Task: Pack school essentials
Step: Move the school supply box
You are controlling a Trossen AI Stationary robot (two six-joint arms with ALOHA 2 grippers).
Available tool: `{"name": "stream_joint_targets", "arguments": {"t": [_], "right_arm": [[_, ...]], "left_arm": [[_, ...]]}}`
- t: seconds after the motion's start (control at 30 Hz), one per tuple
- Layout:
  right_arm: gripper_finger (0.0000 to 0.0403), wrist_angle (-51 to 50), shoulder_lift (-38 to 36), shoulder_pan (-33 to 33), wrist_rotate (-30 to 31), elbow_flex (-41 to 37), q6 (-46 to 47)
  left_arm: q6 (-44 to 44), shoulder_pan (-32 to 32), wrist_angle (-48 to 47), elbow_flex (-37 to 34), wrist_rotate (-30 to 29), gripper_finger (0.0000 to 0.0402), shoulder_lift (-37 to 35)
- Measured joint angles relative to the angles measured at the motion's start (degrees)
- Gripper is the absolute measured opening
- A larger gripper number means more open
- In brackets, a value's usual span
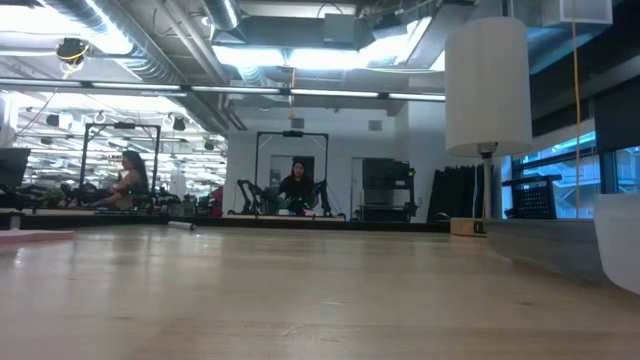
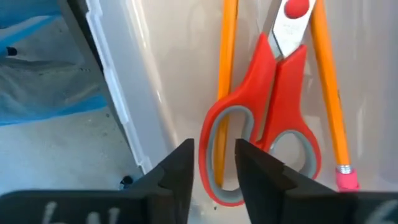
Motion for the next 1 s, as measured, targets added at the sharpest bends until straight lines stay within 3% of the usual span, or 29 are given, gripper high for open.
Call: {"name": "stream_joint_targets", "arguments": {"t": [0.13, 0.2, 0.43, 0.73, 1.0], "right_arm": [[0.0141, -0.51, 0.0, -1.22, -4.85, 0.3, -0.06], [0.0144, -0.76, 0.0, -1.57, -4.38, 0.93, -0.59], [0.0146, -9.27, 0.0, -1.55, 3.81, 6.64, -3.06], [0.0146, -25.34, 0.0, -6.38, 11.93, 10.49, -4.61], [0.0145, -26.7, 0.02, -16.6, 15.83, 8.38, -19.55]], "left_arm": [[0.0, 0.0, 0.01, 0.0, 0.0, 0.0047, 0.0], [-0.04, 0.0, 0.02, 0.0, -0.06, 0.0047, 0.0], [-1.25, 0.7, 0.0, 0.0, -6.11, 0.0047, -0.13], [-1.53, 6.48, -1.11, 0.0, -6.45, 0.0047, -0.17], [-1.39, 10.32, -7.56, -0.02, 1.32, 0.0047, -0.17]]}}
